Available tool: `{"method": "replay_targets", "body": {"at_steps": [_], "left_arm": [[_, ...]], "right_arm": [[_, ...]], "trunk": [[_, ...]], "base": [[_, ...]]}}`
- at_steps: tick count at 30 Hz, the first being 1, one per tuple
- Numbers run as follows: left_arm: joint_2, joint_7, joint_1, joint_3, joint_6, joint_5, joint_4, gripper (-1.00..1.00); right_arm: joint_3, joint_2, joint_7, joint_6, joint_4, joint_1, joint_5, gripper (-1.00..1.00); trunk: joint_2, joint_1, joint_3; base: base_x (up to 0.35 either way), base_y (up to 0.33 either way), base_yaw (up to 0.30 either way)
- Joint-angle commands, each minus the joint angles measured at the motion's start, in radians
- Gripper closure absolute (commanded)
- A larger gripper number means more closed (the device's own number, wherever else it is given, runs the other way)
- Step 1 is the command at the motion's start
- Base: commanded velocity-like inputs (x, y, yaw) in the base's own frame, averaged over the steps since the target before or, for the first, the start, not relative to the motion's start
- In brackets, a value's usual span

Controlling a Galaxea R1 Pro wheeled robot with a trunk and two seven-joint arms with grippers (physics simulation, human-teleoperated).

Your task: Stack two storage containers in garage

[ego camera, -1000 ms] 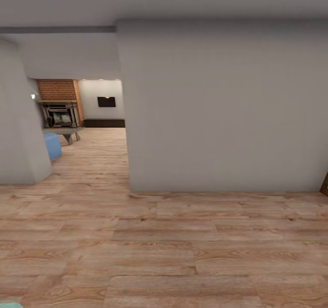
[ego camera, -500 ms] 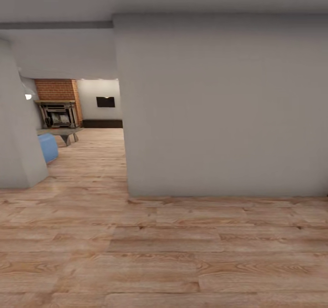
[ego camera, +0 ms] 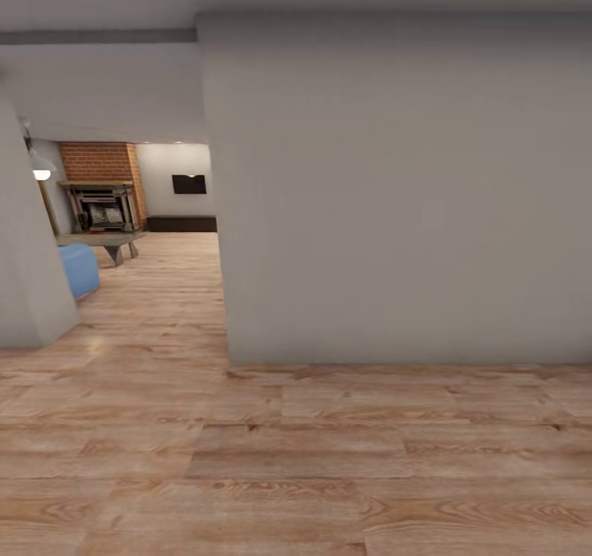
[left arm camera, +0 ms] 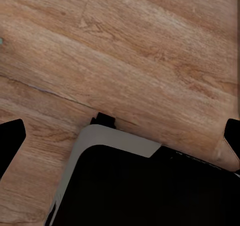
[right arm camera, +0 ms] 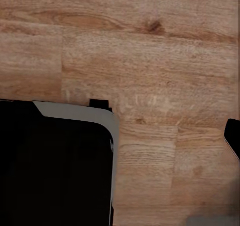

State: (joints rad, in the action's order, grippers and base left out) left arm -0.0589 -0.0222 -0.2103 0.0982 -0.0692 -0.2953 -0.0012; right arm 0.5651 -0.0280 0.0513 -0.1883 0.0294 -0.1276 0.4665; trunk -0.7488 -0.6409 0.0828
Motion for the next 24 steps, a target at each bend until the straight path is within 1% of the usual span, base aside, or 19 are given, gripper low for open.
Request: {"method": "replay_targets", "body": {"at_steps": [1,9,12,16,24], "left_arm": [[0.000,-0.002,-0.001,0.008,-0.003,-0.001,0.001,-1.00],[0.000,-0.002,-0.001,0.008,-0.001,-0.001,0.001,-1.00],[-0.001,-0.002,-0.001,0.008,0.001,-0.001,0.001,-1.00],[0.000,-0.002,-0.001,0.008,0.003,-0.001,0.001,-1.00],[0.001,-0.002,-0.001,0.008,-0.001,-0.001,0.001,-1.00]], "right_arm": [[0.008,0.001,0.000,-0.006,0.003,-0.001,0.006,-1.00],[0.006,0.004,0.004,-0.005,0.003,-0.001,0.008,-1.00],[0.007,0.002,0.003,-0.006,0.003,-0.001,0.007,-1.00],[0.007,0.000,0.001,-0.011,0.003,-0.001,0.006,-1.00],[-0.002,0.000,0.002,-0.010,0.003,-0.001,0.019,-1.00]], "trunk": [[-0.001,-0.001,0.002],[-0.001,-0.001,0.002],[-0.001,-0.001,0.002],[-0.001,-0.001,0.002],[-0.001,-0.001,0.002]], "base": [[0.323,0.000,0.000],[0.323,0.000,0.000],[0.323,0.000,0.072],[0.323,0.000,0.227],[0.323,0.000,0.266]]}}
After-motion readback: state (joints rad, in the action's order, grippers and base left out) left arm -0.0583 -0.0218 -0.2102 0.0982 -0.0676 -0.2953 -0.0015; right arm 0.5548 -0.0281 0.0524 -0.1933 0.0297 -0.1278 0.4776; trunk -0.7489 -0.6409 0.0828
